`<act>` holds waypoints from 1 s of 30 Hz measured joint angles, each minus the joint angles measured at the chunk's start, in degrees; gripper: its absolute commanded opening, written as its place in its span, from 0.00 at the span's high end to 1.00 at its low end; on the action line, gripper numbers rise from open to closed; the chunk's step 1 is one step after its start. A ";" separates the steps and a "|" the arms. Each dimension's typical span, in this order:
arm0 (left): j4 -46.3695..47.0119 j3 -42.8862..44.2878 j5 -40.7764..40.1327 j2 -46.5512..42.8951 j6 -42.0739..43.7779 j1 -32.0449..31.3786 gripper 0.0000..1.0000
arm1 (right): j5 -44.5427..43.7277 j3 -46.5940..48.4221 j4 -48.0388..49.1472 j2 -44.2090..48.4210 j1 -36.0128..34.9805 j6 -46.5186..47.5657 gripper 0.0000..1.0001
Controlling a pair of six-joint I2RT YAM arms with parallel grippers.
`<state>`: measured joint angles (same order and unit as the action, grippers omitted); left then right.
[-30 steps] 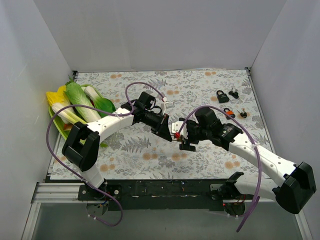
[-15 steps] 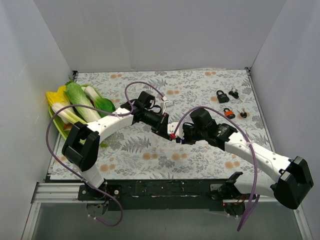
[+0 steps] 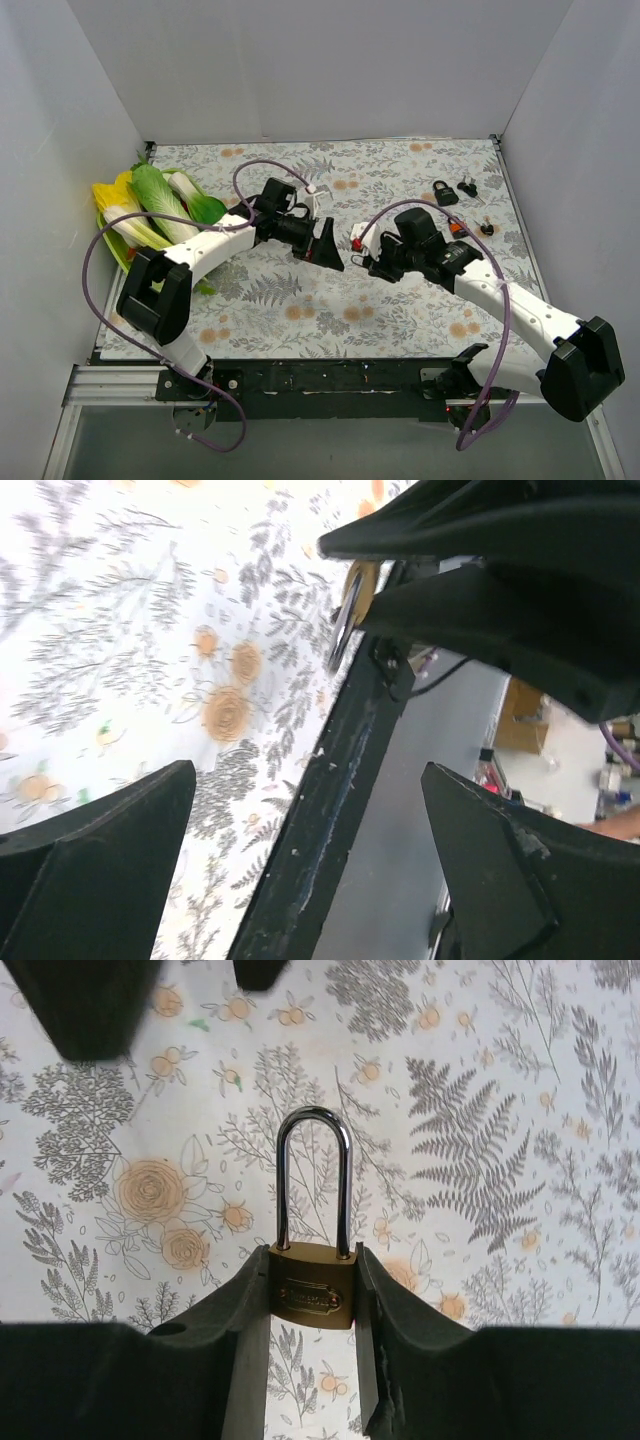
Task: Lock with the key
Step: Place the lock at the center of the board.
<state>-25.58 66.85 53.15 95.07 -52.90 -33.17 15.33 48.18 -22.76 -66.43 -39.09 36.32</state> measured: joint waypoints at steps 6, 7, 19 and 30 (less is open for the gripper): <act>2.93 -1.66 -4.81 -4.81 -3.30 6.58 0.02 | 0.00 0.02 -1.14 -0.13 8.50 -9.35 0.99; 3.43 -1.66 -5.84 -5.77 -3.80 7.63 0.02 | -0.07 0.07 -1.31 -0.35 10.49 -11.61 0.99; 6.71 -4.26 -10.99 -10.23 -6.60 11.54 0.02 | -10.40 -1.22 -6.14 -4.42 18.43 -39.65 0.99; 7.54 -5.44 -10.95 -10.21 -7.32 12.15 0.02 | -15.39 -7.45 -5.70 -9.44 20.33 -47.12 0.96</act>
<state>-18.04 61.41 42.19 84.86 -60.23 -21.02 -0.05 40.73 -28.47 -75.88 -18.76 -10.81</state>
